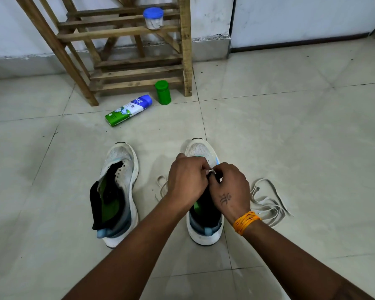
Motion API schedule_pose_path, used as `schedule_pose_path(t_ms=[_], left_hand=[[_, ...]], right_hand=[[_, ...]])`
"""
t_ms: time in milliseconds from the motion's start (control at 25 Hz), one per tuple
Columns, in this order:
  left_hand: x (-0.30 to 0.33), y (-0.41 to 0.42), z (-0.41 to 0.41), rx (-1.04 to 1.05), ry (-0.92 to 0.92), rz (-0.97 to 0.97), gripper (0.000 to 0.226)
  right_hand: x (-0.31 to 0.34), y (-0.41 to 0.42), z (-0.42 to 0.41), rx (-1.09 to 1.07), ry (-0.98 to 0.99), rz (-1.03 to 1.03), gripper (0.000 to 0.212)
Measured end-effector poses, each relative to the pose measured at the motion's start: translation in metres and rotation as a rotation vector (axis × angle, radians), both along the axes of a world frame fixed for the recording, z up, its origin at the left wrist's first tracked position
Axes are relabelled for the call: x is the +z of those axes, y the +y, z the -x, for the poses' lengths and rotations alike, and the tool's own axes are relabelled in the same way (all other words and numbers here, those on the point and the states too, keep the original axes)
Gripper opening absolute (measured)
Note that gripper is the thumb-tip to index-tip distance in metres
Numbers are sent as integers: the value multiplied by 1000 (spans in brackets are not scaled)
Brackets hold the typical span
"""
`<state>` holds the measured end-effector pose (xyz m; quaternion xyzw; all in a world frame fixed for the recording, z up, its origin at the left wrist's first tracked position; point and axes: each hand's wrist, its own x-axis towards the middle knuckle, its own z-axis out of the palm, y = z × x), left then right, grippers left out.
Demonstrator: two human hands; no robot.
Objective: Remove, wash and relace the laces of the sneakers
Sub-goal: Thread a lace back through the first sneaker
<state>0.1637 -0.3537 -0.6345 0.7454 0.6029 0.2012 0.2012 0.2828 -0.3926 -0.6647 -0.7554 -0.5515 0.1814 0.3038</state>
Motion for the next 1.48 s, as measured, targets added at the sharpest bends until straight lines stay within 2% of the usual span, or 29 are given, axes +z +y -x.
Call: schedule_pose_path(t_ms=[160, 400, 680, 800, 920, 1000, 1120, 1280, 1360, 1480], left_hand=[[-13, -3, -5, 97, 4, 8, 15], [-11, 1, -16, 194, -23, 140, 17], [-7, 9, -12, 229, -273, 364, 17], [-6, 12, -8, 258, -361, 484, 15], [-6, 18, -3, 278, -454, 548, 27], [-7, 19, -1, 301, -510, 507, 19], [-16, 17, -3, 309, -522, 417, 10], [-21, 11, -2, 271, -535, 350, 6], [-18, 1, 0, 248, -434, 206, 9], [-23, -17, 6, 164, -94, -142, 24]], right_hand=[[-4, -3, -3, 16, 52, -52, 9], [-9, -5, -7, 24, 89, -87, 9], [-12, -8, -10, 112, 34, -167, 11], [-15, -10, -7, 144, 38, -170, 21], [-14, -14, -6, 136, 139, -145, 33], [-10, -16, -9, 106, 286, -136, 33], [-8, -2, -17, 23, 518, -70, 14], [-12, 19, -25, 92, 530, -13, 7], [-13, 23, -26, 80, 552, -21, 8], [-21, 28, -29, 43, 616, 2, 10]])
